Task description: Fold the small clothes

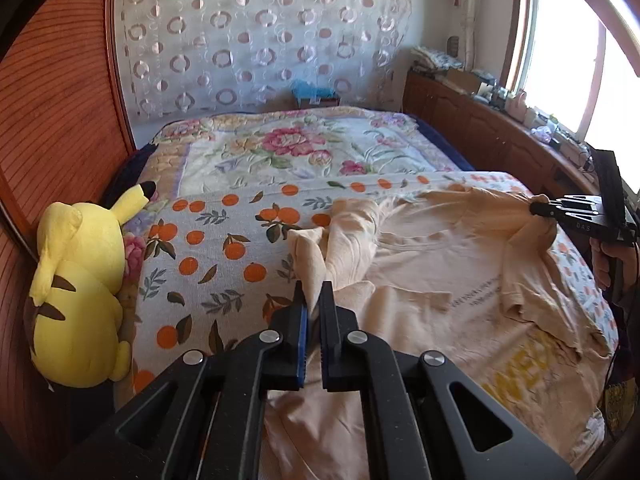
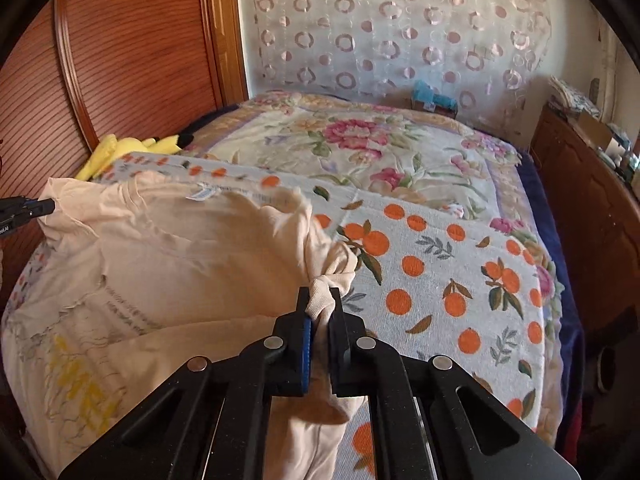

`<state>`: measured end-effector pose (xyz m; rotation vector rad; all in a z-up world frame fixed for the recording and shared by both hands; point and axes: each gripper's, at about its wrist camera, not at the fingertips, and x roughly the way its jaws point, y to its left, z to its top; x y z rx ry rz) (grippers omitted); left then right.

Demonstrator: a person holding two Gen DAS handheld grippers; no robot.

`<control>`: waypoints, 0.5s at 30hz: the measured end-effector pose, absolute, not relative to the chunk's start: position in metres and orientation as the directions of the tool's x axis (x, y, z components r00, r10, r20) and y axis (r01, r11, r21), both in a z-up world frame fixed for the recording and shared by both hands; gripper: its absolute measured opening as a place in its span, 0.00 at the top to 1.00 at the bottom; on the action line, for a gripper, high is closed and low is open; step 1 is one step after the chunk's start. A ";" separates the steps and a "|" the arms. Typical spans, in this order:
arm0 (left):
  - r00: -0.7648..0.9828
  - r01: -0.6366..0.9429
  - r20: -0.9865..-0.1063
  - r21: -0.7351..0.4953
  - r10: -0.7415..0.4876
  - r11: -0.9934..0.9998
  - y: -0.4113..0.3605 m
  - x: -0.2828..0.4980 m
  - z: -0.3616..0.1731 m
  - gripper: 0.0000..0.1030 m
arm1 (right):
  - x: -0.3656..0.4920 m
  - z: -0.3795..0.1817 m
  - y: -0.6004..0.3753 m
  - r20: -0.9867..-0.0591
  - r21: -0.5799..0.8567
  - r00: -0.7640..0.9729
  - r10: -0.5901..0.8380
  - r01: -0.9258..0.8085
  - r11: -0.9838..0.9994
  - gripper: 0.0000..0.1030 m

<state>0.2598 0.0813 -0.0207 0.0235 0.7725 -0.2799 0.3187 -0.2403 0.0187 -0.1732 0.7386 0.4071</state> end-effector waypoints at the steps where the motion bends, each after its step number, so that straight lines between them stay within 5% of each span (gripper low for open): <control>1: 0.691 0.260 -0.680 -0.083 -0.245 0.962 0.082 0.250 -0.016 0.94 | 0.309 0.022 -0.242 -0.674 -0.014 0.674 0.302 -0.421 0.907 0.94; 15: 0.749 0.185 -0.612 -0.176 -0.254 0.967 0.122 0.088 -0.027 0.94 | 0.142 0.018 -0.301 -0.644 0.016 0.670 0.370 -0.471 0.882 0.94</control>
